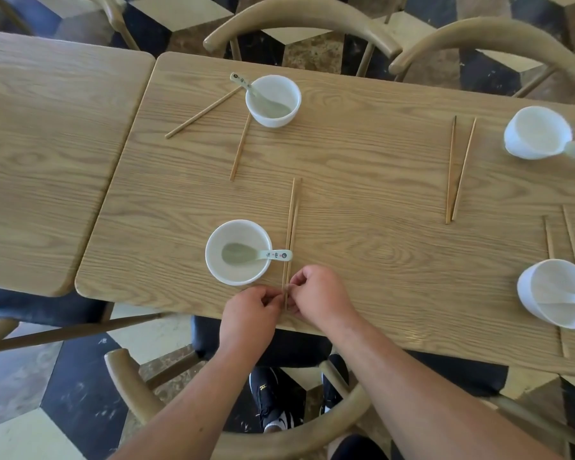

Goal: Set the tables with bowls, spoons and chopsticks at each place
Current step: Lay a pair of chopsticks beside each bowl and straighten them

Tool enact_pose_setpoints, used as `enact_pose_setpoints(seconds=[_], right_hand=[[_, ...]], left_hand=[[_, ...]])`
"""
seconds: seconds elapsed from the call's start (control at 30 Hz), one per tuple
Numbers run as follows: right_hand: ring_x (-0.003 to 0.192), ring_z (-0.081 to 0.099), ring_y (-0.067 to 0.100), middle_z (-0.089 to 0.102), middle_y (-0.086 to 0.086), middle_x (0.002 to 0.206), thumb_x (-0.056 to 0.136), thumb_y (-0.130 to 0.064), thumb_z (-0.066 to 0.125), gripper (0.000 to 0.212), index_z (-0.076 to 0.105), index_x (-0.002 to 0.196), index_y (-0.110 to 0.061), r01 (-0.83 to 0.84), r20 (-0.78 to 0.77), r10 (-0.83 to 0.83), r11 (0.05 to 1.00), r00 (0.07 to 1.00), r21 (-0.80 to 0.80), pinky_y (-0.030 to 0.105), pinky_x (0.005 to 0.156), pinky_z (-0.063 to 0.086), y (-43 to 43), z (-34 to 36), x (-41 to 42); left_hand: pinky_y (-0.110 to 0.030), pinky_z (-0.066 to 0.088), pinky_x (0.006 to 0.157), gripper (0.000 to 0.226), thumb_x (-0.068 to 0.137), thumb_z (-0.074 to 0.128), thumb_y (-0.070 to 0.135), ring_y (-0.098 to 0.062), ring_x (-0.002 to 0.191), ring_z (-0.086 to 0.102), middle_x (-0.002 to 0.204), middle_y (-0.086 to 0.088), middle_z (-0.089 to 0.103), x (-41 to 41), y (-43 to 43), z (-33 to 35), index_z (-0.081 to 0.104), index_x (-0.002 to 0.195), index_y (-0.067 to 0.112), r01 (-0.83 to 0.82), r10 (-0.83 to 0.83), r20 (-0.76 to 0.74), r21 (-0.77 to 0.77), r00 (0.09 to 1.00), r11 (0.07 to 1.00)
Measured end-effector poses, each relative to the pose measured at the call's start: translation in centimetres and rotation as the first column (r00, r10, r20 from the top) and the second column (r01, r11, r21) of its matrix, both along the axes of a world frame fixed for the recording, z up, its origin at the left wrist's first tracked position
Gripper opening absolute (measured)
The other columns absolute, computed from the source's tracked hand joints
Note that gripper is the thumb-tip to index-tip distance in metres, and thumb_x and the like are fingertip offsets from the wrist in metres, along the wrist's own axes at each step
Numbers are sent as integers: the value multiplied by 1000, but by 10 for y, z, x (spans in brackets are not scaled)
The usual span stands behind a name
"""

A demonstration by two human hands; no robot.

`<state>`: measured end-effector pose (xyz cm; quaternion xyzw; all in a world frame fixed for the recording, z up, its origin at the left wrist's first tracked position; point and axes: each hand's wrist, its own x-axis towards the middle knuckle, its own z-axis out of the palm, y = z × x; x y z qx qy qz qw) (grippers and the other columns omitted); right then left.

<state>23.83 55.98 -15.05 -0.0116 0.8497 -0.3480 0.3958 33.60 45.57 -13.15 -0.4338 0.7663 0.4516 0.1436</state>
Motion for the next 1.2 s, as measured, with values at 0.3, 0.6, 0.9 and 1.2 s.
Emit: enact_pose_setpoints(seconds=[0.3,0.6,0.9,1.2], right_hand=[[70,80,27,80,9,75,100,-13,70,14,70,85,-15,27,88,-26,1000,996,-7,48,72,69,2,5,-5],[63,78,20,79,6,71,100,-12,69,17,68,83,-15,45,123,-47,999,991,19,51,75,68,-1,2,-6],[66,79,25,78,7,71,100,-10,70,19,67,82,-15,53,142,-56,998,988,25,49,75,68,-2,3,-7],[56,74,16,76,4,68,101,-6,65,20,67,83,-13,44,169,-46,999,985,19,37,65,65,-1,9,-9]], left_hand=[[-25,50,66,12,98,70,33,-4,80,69,81,15,76,-1,-2,-5,77,88,35,-16,16,-9,41,1000,999],[-27,51,67,15,98,70,32,-4,80,68,81,16,75,-2,-5,-6,73,84,38,23,-23,-6,40,1000,999],[-29,56,71,16,98,70,32,-5,82,69,81,16,76,-4,-9,-7,73,83,39,31,-31,11,53,999,998],[-29,55,71,10,98,69,34,-6,84,70,84,16,76,-3,-8,-6,79,96,33,26,-26,15,58,1000,998]])
